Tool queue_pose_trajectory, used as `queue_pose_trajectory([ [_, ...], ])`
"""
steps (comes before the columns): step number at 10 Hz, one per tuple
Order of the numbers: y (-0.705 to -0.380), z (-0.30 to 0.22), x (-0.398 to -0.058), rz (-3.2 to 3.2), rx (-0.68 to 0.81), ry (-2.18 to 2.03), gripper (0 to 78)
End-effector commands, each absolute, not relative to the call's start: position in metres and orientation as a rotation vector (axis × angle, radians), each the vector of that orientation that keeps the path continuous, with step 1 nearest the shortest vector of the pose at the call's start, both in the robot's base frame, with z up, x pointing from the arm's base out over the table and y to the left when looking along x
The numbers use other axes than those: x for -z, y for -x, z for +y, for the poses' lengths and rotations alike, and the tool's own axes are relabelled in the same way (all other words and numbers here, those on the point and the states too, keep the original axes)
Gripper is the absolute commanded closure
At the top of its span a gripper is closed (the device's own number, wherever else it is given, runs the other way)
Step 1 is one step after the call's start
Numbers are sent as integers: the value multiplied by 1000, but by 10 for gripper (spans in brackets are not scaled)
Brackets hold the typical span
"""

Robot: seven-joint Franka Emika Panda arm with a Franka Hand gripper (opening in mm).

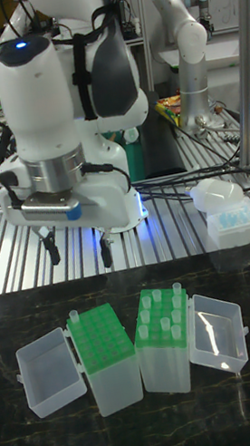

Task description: Transfer all large pipette tips from one holder to another

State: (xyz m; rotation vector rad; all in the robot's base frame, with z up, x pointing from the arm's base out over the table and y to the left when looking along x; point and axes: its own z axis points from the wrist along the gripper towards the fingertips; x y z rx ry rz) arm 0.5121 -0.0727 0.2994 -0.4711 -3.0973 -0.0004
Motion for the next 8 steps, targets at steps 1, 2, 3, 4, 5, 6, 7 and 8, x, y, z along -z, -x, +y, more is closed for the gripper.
queue_pose_trajectory([
  [1,-503,-47,-297,-3055,-8,694,1],
  [2,-502,-45,-297,-3050,-5,717,1],
  [3,-501,-41,-296,-3033,2,775,1],
  [4,-500,-38,-294,-3023,2,816,1],
  [5,-500,-35,-292,-3019,2,836,1],
  [6,-499,-31,-288,-3014,4,864,1],
  [7,-499,-27,-284,-3011,9,883,1],
  [8,-498,-24,-280,-3006,13,908,1],
])
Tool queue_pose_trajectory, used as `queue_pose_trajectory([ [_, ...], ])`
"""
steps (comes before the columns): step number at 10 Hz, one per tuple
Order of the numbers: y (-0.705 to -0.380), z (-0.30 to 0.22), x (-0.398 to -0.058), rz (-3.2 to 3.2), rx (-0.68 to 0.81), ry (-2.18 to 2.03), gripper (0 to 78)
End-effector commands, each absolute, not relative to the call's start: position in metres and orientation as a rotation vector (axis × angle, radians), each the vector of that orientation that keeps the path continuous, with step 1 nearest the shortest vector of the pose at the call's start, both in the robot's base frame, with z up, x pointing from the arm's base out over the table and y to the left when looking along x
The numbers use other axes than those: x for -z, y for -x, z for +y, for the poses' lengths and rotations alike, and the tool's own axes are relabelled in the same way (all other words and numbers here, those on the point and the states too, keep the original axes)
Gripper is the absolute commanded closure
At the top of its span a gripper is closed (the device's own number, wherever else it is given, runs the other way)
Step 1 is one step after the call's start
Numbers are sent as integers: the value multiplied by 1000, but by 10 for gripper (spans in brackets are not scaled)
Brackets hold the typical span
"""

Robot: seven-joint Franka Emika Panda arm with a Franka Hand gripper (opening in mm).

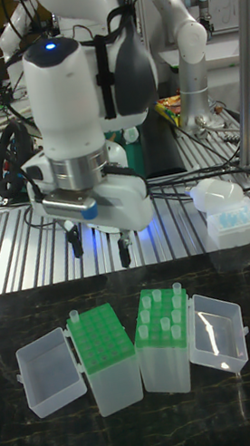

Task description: Transfer all large pipette tips from one holder to another

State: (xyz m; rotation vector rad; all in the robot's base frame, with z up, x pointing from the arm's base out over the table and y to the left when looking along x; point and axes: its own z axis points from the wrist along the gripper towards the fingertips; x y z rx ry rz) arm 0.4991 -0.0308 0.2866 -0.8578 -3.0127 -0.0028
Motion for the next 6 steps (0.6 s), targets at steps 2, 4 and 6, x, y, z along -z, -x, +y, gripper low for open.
queue_pose_trajectory([
  [2,-499,-17,-272,-2995,20,980,1],
  [4,-500,-11,-268,-2980,22,1041,1],
  [6,-502,-7,-265,-2971,25,1078,1],
])
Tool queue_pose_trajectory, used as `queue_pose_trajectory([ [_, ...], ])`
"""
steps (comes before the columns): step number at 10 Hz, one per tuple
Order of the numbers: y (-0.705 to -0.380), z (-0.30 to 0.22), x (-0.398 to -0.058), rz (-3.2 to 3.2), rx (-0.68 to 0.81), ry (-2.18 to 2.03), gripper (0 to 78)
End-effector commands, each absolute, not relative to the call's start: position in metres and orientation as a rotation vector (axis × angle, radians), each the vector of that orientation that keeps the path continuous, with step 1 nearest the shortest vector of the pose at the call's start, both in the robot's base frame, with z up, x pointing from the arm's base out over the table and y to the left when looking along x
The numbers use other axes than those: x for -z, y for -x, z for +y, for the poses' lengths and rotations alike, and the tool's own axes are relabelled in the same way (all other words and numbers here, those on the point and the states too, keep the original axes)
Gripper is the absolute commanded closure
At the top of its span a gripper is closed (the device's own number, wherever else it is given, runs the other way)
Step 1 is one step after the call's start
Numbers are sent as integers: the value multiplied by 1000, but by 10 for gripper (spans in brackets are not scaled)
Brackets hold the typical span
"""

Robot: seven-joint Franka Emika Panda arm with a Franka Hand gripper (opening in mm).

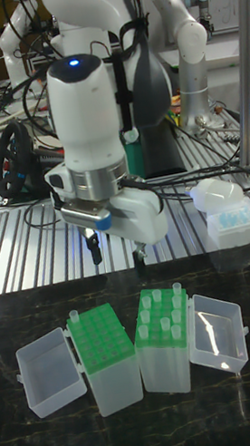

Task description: Transfer all large pipette tips from one holder to another

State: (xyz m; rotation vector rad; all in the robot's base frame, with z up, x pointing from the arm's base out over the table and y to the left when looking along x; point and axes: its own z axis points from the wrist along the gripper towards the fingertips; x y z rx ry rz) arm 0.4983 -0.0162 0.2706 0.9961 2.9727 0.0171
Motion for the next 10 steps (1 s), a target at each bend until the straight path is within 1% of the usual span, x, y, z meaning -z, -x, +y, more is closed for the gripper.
queue_pose_trajectory([
  [1,-506,-6,-262,2927,-31,-1080,1],
  [8,-517,14,-246,2857,-55,-1188,1],
  [10,-522,19,-235,2836,-62,-1194,1],
])
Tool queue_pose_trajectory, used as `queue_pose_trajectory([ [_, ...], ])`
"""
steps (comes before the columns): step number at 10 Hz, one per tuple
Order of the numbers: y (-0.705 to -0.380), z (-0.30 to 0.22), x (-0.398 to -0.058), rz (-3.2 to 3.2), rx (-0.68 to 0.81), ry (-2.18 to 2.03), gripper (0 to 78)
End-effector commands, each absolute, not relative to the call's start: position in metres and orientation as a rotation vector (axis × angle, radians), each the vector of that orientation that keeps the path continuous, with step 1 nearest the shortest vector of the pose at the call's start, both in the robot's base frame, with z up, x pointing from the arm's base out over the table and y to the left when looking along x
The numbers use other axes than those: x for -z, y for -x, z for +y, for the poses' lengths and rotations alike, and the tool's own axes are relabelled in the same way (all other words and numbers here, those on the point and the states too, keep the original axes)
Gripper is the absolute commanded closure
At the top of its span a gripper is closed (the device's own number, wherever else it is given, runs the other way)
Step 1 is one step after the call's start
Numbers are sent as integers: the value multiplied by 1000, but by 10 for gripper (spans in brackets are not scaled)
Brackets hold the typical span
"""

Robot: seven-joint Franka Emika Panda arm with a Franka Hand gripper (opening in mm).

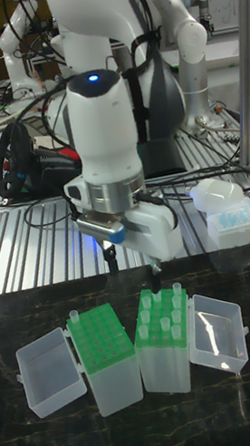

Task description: Transfer all large pipette tips from one holder to another

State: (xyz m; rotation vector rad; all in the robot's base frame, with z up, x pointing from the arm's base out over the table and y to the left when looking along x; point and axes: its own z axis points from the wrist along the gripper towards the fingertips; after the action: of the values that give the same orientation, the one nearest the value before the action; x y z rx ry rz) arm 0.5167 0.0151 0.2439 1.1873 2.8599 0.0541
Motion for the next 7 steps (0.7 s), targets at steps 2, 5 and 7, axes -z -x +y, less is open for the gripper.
queue_pose_trajectory([
  [2,-524,18,-230,2830,-71,-1185,1],
  [5,-524,18,-230,2829,-71,-1187,1],
  [7,-524,18,-230,2831,-71,-1194,1],
])
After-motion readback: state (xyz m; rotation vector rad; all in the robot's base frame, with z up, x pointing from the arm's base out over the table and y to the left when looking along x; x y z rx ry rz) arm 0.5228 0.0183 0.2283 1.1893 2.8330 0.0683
